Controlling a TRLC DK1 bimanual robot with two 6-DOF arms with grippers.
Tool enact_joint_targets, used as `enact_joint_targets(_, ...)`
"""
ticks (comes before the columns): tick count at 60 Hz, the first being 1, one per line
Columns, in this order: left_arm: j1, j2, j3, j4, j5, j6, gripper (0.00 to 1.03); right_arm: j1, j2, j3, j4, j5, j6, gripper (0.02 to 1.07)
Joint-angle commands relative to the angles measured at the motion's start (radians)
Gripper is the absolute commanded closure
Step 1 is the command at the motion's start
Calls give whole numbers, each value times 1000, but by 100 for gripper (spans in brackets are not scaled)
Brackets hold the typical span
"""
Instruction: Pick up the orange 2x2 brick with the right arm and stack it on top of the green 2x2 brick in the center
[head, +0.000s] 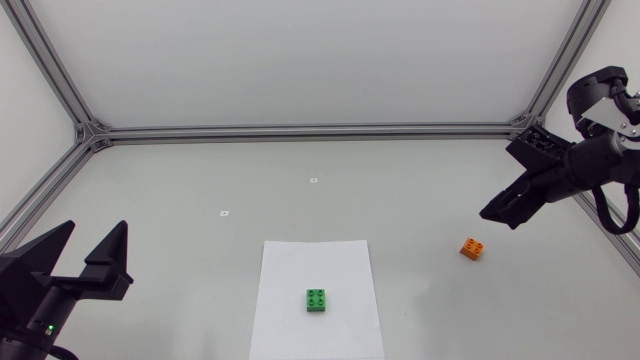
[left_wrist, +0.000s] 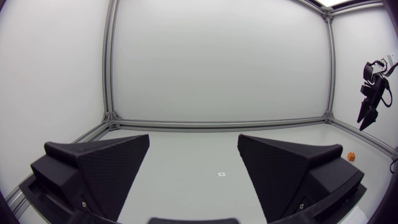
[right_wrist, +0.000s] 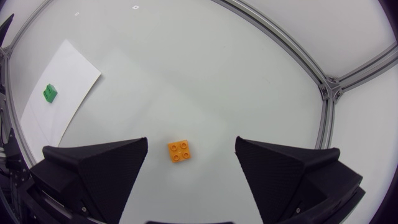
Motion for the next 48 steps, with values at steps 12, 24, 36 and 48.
enact_joint_targets(12,-1,-4,-41,-11,3,6,4,-26,169,59,-49,1,-138,7)
enact_joint_targets(24,-1,-4,-41,-11,3,6,4,-23,258,64,-55,30,-193,7)
enact_joint_targets(36,-1,-4,-41,-11,3,6,4,-10,321,49,-24,55,-216,7)
enact_joint_targets(48,-1,-4,-41,-11,3,6,4,13,379,33,23,85,-219,7)
